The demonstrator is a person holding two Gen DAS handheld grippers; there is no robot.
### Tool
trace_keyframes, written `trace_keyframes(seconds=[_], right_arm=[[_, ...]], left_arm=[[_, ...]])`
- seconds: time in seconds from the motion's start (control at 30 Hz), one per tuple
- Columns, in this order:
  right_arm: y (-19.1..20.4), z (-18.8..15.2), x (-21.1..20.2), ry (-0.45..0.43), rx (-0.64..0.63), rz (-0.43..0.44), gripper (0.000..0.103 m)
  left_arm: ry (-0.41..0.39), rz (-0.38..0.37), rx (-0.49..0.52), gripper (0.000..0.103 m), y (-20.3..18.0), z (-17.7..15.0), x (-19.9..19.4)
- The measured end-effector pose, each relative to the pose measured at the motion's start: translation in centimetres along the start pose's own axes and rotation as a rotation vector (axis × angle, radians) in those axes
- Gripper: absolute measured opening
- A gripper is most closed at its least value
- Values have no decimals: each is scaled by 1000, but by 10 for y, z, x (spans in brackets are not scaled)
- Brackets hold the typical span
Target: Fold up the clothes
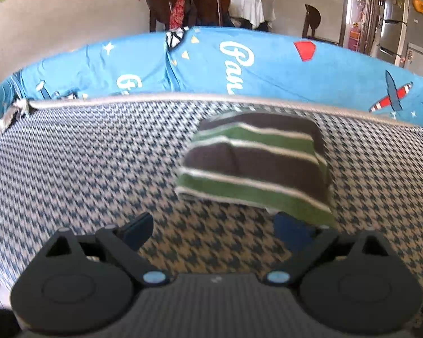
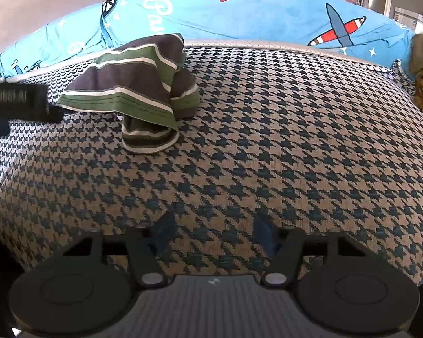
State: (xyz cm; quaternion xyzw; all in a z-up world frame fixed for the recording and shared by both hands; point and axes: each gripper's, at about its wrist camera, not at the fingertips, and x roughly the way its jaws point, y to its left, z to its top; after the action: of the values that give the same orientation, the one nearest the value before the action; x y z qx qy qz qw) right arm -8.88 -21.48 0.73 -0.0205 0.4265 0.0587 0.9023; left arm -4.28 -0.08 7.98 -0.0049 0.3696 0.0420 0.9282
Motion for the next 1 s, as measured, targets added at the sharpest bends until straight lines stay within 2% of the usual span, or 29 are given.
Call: trace_keyframes(seconds=[0.07,0.2,0.3,0.37,0.53,0.7,0.8,0.87,0.93,1.0], right_arm=[[-1,-1,1,4,6,-3,46],[-1,-1,1,-7,7,-17,30],[0,-1,2,-11,6,-25,23],[0,-1,2,-14,-1,-29,22],[6,-3,4,-29,-38,-51,20],[8,-2,5,-33,-44,-59,20],[7,-2,5,-33,-38,-58,20],[7,-2,5,-33,-36,-58,20],[7,-2,5,-33,-31,-59,20],[6,-2,6,-31,-24,-57,21]], left_arm=[[-8,7,5,95,4,8,3],[-9,2,4,92,12,22,10],[-1,-5,-8,82,18,28,16],[5,-11,-22,74,21,32,20],[11,-20,-60,70,28,39,27],[39,-25,-95,69,33,37,33],[36,-16,-92,74,31,35,31],[33,-6,-89,90,31,34,31],[29,9,-85,96,29,33,31],[31,23,-77,98,27,33,33]])
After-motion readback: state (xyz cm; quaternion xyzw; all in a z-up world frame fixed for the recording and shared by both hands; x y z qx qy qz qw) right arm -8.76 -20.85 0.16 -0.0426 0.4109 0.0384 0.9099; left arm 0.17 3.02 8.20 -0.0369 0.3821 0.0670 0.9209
